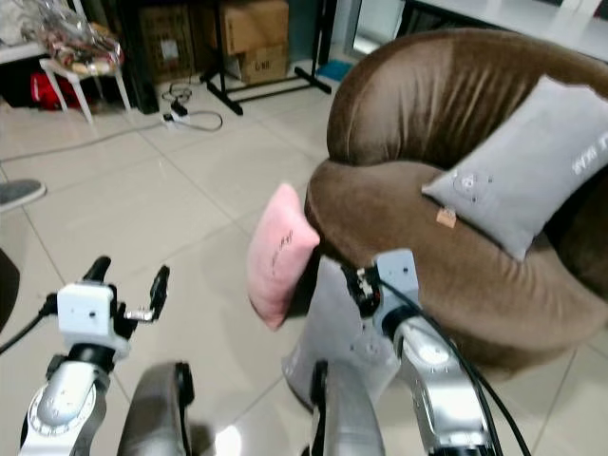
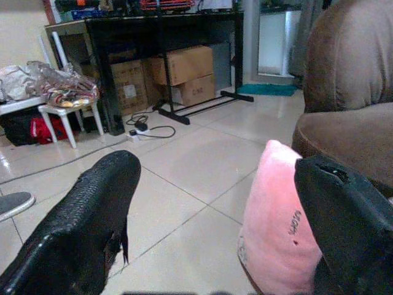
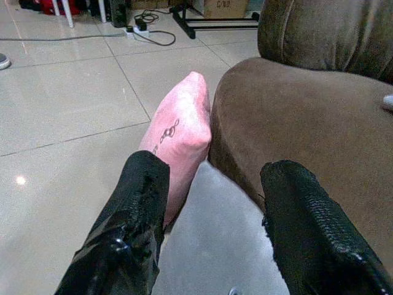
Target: Move the pillow to the sofa from floor
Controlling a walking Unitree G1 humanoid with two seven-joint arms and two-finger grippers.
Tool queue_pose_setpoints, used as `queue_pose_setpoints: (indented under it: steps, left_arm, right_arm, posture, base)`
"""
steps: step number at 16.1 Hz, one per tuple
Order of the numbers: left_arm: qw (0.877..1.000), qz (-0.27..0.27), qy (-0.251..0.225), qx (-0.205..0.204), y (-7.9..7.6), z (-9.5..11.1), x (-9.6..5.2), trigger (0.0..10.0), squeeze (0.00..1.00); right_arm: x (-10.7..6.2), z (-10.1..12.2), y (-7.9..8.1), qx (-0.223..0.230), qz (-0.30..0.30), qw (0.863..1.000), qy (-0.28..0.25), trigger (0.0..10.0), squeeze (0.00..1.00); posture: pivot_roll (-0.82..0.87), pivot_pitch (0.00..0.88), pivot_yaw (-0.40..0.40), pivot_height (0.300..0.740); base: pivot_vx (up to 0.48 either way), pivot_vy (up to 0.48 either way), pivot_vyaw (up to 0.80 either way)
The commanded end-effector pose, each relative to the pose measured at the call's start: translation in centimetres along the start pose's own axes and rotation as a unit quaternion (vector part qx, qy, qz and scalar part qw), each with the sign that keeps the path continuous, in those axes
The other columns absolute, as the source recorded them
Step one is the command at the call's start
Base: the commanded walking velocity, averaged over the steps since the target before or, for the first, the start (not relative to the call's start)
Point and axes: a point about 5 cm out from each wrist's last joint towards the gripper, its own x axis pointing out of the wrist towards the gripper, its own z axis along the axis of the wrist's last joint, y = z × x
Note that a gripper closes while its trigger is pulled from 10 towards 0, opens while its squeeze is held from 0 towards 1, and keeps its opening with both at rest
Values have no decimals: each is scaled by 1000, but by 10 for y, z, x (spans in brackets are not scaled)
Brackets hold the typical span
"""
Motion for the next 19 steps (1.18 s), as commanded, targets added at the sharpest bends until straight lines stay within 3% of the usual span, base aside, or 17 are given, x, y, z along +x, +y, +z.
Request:
queue_pose_setpoints:
  steps: [1, 13, 14, 15, 18, 19]
  left_arm:
    - [1000, -11, 7, 4, -3, -3, 0, 10000, 0]
    - [999, -26, 18, 10, -4, -5, -1, 10000, 0]
    - [999, -28, 18, 10, -4, -5, 0, 10000, 0]
    - [999, -33, 15, 10, -5, -3, 3, 10000, 0]
    - [997, -81, 0, 2, -9, 5, 12, 10000, 0]
    - [993, -121, 0, -4, -13, 8, 13, 10000, 0]
  right_arm:
    - [0, 0, -4, -4, -3, 1000, -1, 10000, 0]
    - [4, -1, 3, 4, 1, 1000, -5, 10000, 0]
    - [6, 0, 3, 9, 3, 1000, -9, 10000, 180]
    - [9, 5, 4, 27, 9, 999, -26, 10000, 1000]
    - [21, 15, 0, 18, 10, 999, -40, 10000, 1000]
    - [30, 18, -6, 7, 0, 999, -34, 10000, 1000]
  posture:
    - [-6, 0, -70, 493]
    - [1, 0, -66, 374]
    - [3, 0, -65, 374]
    - [6, 0, -62, 374]
    - [6, 0, -54, 374]
    - [7, 0, -48, 374]
  base:
    - [0, 0, 0]
    - [0, 0, 0]
    - [0, 0, 0]
    - [0, 0, 0]
    - [0, 0, 0]
    - [0, 0, 0]
